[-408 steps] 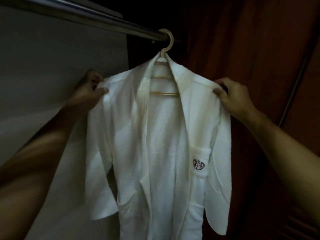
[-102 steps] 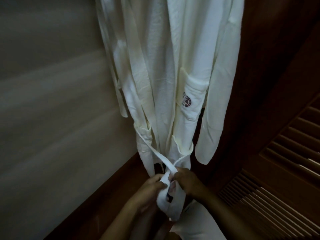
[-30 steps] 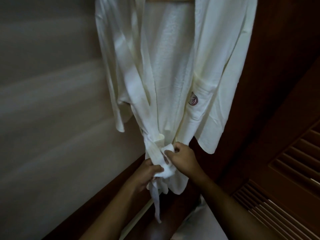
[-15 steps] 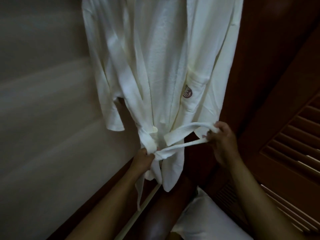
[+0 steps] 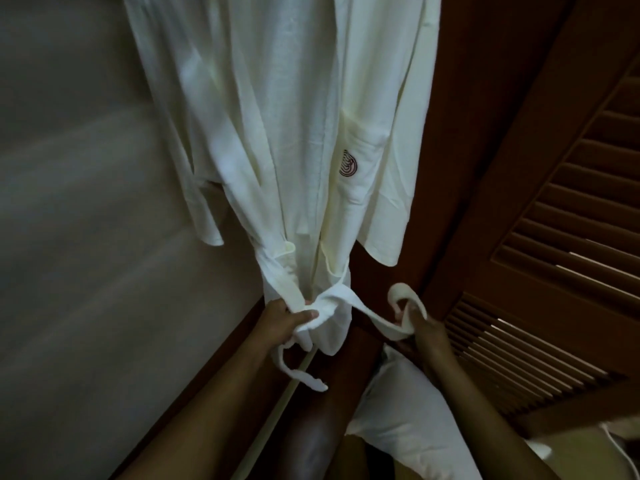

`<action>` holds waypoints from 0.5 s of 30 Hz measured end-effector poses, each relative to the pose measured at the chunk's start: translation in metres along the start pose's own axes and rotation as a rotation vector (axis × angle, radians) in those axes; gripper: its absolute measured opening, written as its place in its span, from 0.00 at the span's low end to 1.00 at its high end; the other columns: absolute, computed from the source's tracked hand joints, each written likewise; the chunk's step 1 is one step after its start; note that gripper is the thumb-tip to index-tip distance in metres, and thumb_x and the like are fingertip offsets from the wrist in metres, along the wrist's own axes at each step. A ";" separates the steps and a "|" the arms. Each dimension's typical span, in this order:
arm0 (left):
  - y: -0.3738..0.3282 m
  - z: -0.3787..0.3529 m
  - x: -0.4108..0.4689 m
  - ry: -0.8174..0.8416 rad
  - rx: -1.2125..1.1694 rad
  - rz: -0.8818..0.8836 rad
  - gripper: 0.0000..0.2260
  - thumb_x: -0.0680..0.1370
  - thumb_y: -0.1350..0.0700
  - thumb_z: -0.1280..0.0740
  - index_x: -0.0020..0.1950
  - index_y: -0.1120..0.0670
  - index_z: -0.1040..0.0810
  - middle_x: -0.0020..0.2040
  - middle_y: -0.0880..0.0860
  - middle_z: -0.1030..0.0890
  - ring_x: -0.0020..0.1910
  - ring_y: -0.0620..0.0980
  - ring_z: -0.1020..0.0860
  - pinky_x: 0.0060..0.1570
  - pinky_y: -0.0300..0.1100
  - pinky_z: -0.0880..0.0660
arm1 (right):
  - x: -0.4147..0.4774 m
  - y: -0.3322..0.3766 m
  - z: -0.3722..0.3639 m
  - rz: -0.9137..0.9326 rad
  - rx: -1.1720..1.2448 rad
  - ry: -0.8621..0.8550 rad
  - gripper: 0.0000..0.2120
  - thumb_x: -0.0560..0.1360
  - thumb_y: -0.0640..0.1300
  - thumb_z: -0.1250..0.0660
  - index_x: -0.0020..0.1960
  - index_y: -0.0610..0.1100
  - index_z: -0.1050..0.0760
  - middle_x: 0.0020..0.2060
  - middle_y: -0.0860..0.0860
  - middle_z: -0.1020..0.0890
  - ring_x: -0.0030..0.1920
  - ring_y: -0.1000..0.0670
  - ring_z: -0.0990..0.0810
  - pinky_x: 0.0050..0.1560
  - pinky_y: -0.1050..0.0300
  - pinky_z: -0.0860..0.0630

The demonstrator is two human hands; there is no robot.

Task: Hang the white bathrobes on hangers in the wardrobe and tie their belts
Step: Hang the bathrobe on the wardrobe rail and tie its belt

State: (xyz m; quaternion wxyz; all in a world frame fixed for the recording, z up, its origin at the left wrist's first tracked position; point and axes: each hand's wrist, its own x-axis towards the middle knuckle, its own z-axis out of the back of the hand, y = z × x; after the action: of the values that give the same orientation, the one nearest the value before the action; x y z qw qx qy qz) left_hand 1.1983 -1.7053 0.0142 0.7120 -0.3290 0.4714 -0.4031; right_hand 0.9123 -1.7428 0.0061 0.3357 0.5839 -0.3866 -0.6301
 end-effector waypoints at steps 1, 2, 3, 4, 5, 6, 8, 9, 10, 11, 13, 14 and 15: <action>0.000 0.000 -0.002 0.011 0.005 0.003 0.13 0.74 0.50 0.22 0.54 0.53 0.18 0.36 0.45 0.17 0.30 0.39 0.20 0.27 0.34 0.28 | -0.004 -0.002 0.000 0.009 -0.013 0.034 0.17 0.83 0.55 0.37 0.49 0.44 0.16 0.45 0.41 0.13 0.49 0.37 0.15 0.55 0.36 0.18; 0.001 0.001 -0.004 0.016 0.012 0.006 0.14 0.73 0.50 0.21 0.54 0.54 0.18 0.36 0.45 0.17 0.30 0.39 0.20 0.27 0.33 0.28 | -0.008 -0.005 0.002 0.026 -0.028 0.054 0.18 0.83 0.56 0.38 0.50 0.44 0.16 0.45 0.40 0.13 0.48 0.38 0.15 0.52 0.37 0.18; 0.002 0.001 -0.005 0.014 0.022 0.008 0.15 0.73 0.50 0.21 0.55 0.55 0.18 0.38 0.46 0.17 0.31 0.39 0.20 0.27 0.32 0.28 | -0.012 -0.009 0.004 0.048 -0.051 0.071 0.19 0.83 0.56 0.38 0.52 0.42 0.16 0.45 0.40 0.14 0.46 0.38 0.14 0.50 0.39 0.17; 0.003 0.000 -0.005 0.008 0.030 0.004 0.15 0.73 0.50 0.21 0.55 0.55 0.17 0.39 0.46 0.16 0.32 0.39 0.19 0.28 0.31 0.28 | -0.014 -0.015 0.008 0.066 -0.089 0.079 0.17 0.83 0.53 0.38 0.55 0.41 0.17 0.44 0.40 0.14 0.45 0.40 0.14 0.48 0.41 0.17; 0.003 0.000 -0.007 -0.010 0.032 0.001 0.14 0.74 0.50 0.22 0.55 0.55 0.17 0.40 0.46 0.16 0.33 0.38 0.19 0.28 0.31 0.28 | -0.013 -0.024 0.013 0.092 -0.174 0.077 0.15 0.83 0.50 0.36 0.59 0.39 0.19 0.44 0.41 0.15 0.44 0.42 0.14 0.47 0.43 0.17; 0.003 -0.001 -0.008 -0.035 0.023 -0.003 0.12 0.74 0.51 0.22 0.54 0.54 0.17 0.40 0.46 0.16 0.33 0.38 0.18 0.29 0.31 0.27 | -0.011 -0.033 0.020 0.116 -0.323 0.096 0.15 0.82 0.46 0.34 0.64 0.37 0.23 0.48 0.41 0.15 0.45 0.43 0.15 0.48 0.45 0.17; 0.006 -0.003 -0.009 -0.087 -0.016 -0.011 0.10 0.75 0.53 0.23 0.53 0.54 0.17 0.40 0.45 0.16 0.35 0.38 0.18 0.30 0.31 0.27 | -0.004 -0.052 0.027 0.150 -0.780 0.143 0.30 0.78 0.42 0.28 0.76 0.39 0.34 0.63 0.42 0.22 0.61 0.42 0.20 0.59 0.48 0.22; 0.006 -0.004 -0.011 -0.101 -0.034 -0.016 0.09 0.75 0.54 0.23 0.53 0.53 0.17 0.40 0.45 0.16 0.35 0.40 0.18 0.30 0.32 0.26 | -0.002 -0.058 0.026 0.180 -0.926 0.152 0.38 0.75 0.42 0.25 0.80 0.42 0.40 0.70 0.42 0.27 0.68 0.42 0.25 0.65 0.49 0.26; 0.007 -0.005 -0.012 -0.107 -0.050 -0.018 0.08 0.75 0.55 0.23 0.52 0.53 0.17 0.40 0.47 0.16 0.33 0.40 0.18 0.29 0.33 0.26 | -0.002 -0.059 0.020 0.224 -0.952 0.157 0.42 0.74 0.42 0.24 0.81 0.44 0.43 0.73 0.43 0.30 0.72 0.42 0.28 0.68 0.49 0.28; 0.006 -0.006 -0.014 -0.111 -0.070 -0.020 0.07 0.75 0.56 0.23 0.51 0.52 0.17 0.39 0.48 0.16 0.31 0.41 0.18 0.28 0.34 0.26 | -0.007 -0.054 0.012 0.282 -0.907 0.164 0.42 0.74 0.44 0.24 0.81 0.47 0.43 0.74 0.44 0.31 0.73 0.44 0.29 0.70 0.47 0.28; 0.006 -0.008 -0.017 -0.090 -0.122 -0.044 0.06 0.74 0.58 0.23 0.49 0.50 0.17 0.40 0.49 0.14 0.34 0.43 0.16 0.30 0.36 0.24 | -0.015 -0.034 -0.014 0.396 -0.795 0.194 0.35 0.77 0.53 0.27 0.79 0.47 0.37 0.72 0.50 0.29 0.72 0.48 0.28 0.70 0.47 0.28; 0.007 -0.009 -0.018 -0.069 -0.141 -0.064 0.07 0.74 0.58 0.22 0.48 0.50 0.17 0.41 0.50 0.13 0.37 0.45 0.15 0.32 0.37 0.23 | -0.020 -0.020 -0.029 0.411 -0.737 0.239 0.33 0.78 0.58 0.30 0.77 0.47 0.34 0.70 0.53 0.28 0.70 0.51 0.27 0.69 0.49 0.28; 0.007 -0.010 -0.018 -0.052 -0.145 -0.081 0.07 0.74 0.58 0.22 0.48 0.50 0.17 0.40 0.49 0.13 0.38 0.45 0.15 0.34 0.37 0.22 | -0.023 -0.007 -0.045 0.396 -0.667 0.299 0.32 0.78 0.63 0.33 0.75 0.49 0.32 0.68 0.56 0.26 0.67 0.54 0.25 0.67 0.51 0.27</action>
State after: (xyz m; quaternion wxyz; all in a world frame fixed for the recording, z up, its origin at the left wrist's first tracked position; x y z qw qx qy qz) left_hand 1.1865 -1.6866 0.0120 0.6815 -0.4086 0.4673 -0.3877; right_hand 0.9590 -1.7235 0.0099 0.6736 0.4424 -0.2134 -0.5523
